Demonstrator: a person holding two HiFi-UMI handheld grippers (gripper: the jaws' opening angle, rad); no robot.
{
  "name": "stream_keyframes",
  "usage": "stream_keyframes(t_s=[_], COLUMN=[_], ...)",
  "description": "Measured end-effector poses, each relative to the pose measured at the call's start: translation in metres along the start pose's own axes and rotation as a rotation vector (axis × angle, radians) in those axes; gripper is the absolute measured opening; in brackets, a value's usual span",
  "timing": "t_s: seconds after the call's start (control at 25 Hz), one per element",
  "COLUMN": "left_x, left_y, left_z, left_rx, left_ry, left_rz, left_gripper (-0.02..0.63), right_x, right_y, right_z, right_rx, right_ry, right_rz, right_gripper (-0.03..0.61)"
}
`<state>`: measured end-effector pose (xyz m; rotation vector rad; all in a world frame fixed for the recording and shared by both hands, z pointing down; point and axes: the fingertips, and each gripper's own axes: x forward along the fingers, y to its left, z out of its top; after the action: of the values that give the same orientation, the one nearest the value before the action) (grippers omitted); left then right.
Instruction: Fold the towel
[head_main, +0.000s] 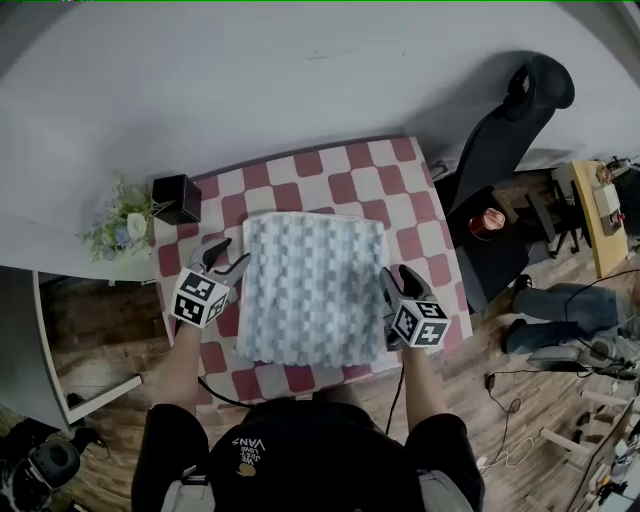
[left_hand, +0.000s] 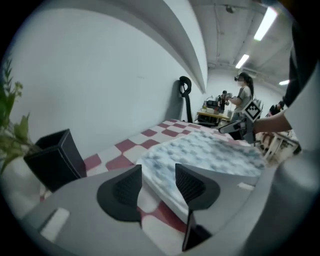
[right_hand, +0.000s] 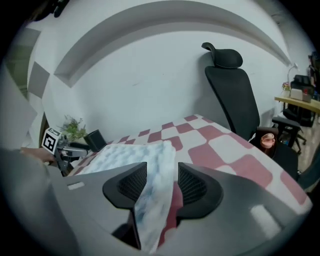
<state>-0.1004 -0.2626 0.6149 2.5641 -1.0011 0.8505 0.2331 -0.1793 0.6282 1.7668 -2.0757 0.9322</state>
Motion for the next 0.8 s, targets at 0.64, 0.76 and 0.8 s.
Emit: stream_keyframes(t_s=[0.64,0.76,0.8], left_x=[-0.102,-0.104,-0.104], left_y=[-0.13,-0.141,-0.143], left_z=[-0.121,-0.132,-0.136], left_rx=[-0.118,-0.081,-0.065], left_ry=[0.038,0.056,0.065], left_rz=[-0.288,-0.314,-0.322], left_gripper=[0.262,0.262,0.262], right_x=[-0.11,-0.114,-0.114], right_y=[0.041,0.044,0.045], right_z=[-0.127,-0.14,-0.143], right_rx=[0.191,0.197,0.196], right_ry=[0.047,0.055,0.057], right_rz=[0.078,0.067,0.065], right_gripper=[0.23,0.232,0.232])
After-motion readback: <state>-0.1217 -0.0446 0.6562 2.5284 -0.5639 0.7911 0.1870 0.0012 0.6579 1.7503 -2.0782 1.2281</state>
